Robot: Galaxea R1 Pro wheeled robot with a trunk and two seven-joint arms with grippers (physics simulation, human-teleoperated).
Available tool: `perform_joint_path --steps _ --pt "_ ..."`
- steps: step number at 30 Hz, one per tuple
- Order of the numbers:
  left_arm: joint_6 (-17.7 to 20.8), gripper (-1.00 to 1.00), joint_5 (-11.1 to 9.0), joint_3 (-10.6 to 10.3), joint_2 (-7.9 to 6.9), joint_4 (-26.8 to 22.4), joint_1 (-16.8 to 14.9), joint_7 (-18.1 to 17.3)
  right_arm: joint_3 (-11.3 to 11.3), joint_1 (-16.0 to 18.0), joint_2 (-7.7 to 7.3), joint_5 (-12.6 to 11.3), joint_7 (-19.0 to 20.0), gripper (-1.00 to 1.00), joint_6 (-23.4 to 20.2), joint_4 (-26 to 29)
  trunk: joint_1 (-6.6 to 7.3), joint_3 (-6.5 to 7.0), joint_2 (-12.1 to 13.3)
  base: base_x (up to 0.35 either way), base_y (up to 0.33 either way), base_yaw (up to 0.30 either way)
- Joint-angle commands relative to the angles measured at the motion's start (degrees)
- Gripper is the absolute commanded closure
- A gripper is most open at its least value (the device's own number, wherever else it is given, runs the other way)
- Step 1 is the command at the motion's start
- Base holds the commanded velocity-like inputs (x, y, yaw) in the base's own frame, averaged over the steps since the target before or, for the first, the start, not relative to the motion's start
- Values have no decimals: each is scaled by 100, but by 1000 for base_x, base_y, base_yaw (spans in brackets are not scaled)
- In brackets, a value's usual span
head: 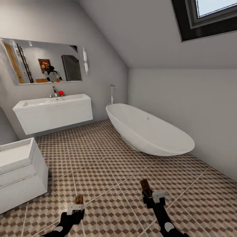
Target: Take the four mousetraps from the cabinet in the bathroom and place them on the bathroom floor. Make sure all four end up on the same floor surface, and ensure that at least two of them are either under or directly next to the same bathroom sink.
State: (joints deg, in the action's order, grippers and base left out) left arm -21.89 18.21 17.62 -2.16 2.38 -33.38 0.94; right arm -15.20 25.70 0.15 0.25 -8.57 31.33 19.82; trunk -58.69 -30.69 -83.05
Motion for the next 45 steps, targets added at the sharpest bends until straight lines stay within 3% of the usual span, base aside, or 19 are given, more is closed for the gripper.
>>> perform_joint_path --steps 1,45 --pt "-37 100 60 49 -3 25 -10 12 -44 5 -4 -17 -48 100 14 -5 -3 -6 -3 338 0 209" --pt "-37 100 60 49 -2 26 -10 12 -46 5 2 -27 -48 100 14 -5 -3 -138 -3 333 -91 221"
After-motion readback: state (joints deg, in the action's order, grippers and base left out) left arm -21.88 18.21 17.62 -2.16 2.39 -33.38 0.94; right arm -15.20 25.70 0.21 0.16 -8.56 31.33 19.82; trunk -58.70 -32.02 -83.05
